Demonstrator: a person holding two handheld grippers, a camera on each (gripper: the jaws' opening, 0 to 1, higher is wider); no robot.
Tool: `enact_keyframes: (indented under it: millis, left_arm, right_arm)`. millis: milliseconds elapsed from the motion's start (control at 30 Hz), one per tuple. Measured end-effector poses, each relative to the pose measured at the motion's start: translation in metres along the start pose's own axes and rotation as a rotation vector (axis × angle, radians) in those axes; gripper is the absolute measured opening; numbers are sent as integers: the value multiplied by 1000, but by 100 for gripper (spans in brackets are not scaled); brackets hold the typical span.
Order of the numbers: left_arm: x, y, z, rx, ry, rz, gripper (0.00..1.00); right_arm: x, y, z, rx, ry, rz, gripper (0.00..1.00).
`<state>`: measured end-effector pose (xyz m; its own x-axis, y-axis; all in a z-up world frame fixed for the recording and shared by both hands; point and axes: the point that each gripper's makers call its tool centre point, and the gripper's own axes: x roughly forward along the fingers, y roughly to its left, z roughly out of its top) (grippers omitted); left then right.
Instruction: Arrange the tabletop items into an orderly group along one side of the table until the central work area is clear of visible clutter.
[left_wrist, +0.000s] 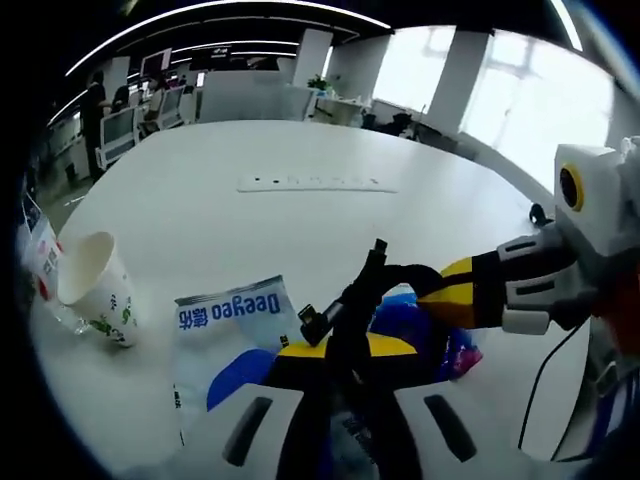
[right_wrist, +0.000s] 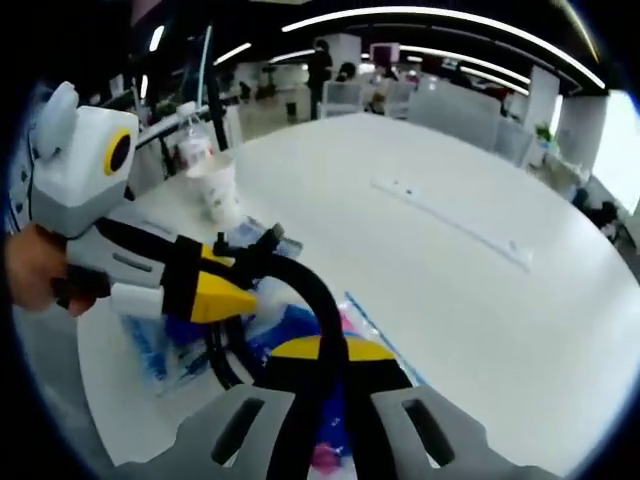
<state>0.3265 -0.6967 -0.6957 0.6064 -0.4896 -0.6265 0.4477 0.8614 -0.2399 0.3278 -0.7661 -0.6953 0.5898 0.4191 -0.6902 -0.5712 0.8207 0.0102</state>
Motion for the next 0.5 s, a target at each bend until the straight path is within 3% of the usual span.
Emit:
enact_keyframes:
  millis: [500]
  left_arm:
    - [-29,-10,20,-3,-59,1,9]
  right_arm:
    - [-30,7,27,-59,-70,-21,2]
